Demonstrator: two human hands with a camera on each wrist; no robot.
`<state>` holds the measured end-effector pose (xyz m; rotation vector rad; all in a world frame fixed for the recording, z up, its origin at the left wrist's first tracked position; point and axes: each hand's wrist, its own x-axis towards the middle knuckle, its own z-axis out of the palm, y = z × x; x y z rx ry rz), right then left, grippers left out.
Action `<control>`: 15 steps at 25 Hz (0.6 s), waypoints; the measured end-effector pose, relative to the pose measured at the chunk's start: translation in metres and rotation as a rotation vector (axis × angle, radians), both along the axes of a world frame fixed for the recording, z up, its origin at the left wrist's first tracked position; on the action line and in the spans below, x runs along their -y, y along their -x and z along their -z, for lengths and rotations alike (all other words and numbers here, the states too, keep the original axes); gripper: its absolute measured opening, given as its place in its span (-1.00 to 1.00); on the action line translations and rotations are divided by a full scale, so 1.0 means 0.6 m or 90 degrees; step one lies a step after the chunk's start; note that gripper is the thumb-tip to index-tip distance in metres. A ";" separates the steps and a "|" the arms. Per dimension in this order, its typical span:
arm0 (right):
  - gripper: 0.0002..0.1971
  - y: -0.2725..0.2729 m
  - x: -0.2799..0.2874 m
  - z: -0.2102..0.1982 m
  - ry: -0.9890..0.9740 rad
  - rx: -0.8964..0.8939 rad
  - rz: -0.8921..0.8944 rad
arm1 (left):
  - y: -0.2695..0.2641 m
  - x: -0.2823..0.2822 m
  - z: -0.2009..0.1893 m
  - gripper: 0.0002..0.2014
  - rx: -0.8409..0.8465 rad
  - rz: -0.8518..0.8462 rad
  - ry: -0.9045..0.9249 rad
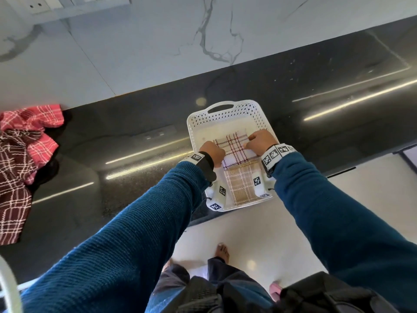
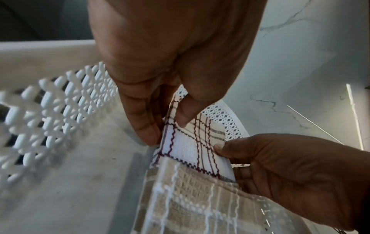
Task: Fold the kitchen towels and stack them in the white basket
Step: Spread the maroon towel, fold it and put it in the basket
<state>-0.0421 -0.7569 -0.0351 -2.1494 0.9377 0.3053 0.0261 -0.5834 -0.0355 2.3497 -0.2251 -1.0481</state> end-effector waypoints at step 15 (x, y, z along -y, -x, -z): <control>-0.52 -0.121 -0.534 -0.051 0.177 0.180 -0.334 | -0.147 -0.500 -0.067 -0.50 0.309 -0.222 -0.011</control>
